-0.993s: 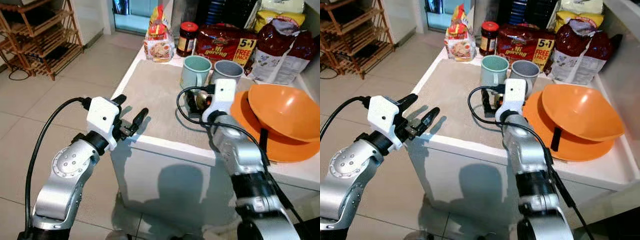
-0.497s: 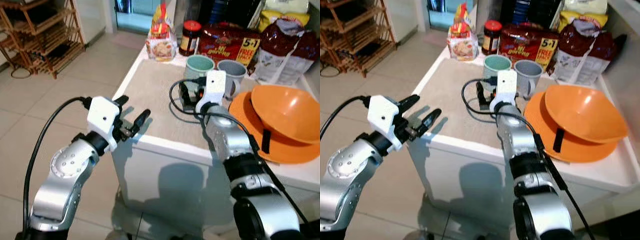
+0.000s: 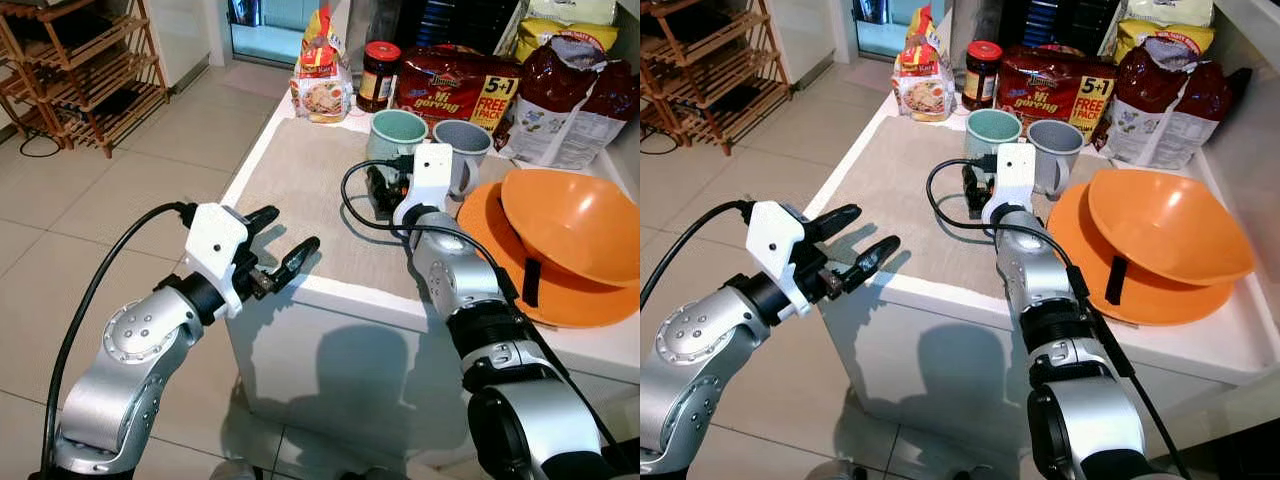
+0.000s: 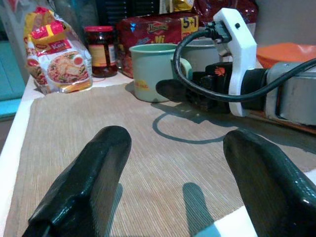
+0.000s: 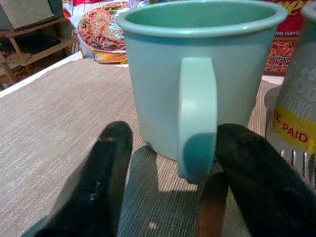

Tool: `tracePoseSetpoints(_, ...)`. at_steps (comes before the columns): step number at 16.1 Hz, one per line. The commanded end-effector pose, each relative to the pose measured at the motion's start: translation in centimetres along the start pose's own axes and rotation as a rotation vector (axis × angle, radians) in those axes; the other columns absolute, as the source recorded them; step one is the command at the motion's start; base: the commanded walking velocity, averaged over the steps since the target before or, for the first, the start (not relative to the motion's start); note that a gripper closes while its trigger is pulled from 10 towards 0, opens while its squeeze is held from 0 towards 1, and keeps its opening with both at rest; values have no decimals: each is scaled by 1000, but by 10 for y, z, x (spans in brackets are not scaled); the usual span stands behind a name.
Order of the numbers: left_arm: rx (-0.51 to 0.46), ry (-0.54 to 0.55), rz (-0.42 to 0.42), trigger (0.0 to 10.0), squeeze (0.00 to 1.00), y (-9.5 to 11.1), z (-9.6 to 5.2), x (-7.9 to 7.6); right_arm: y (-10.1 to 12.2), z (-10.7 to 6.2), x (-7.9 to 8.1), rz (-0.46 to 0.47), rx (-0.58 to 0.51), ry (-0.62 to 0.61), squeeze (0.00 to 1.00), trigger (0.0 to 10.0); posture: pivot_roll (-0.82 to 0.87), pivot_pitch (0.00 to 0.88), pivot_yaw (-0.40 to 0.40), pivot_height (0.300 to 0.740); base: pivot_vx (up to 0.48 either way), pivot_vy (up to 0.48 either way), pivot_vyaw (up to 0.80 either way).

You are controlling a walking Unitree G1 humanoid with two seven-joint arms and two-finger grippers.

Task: Setting the table

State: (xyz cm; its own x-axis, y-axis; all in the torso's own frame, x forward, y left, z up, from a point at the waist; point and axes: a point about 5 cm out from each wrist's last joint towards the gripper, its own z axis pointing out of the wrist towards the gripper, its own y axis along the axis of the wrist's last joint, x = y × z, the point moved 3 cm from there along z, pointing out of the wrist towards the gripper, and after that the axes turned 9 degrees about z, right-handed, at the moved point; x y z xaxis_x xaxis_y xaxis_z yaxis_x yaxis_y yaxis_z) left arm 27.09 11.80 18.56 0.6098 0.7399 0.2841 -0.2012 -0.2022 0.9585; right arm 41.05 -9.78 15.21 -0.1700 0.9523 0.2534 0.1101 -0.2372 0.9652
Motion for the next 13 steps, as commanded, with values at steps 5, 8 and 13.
tracePoseSetpoints(5,3,-73,-13,10000,0,3,-2,-10,9,2,0,4,-31,11,0,0,139,37,-72,740,0,0,0)
tracePoseSetpoints(8,9,-76,-15,10000,0,1,-3,-10,9,2,0,9,-37,10,0,0,139,29,-70,740,0,0,0)
tracePoseSetpoints(13,12,-82,-22,10000,0,0,-3,-10,10,2,0,8,-44,14,0,0,140,24,-69,740,0,0,0)
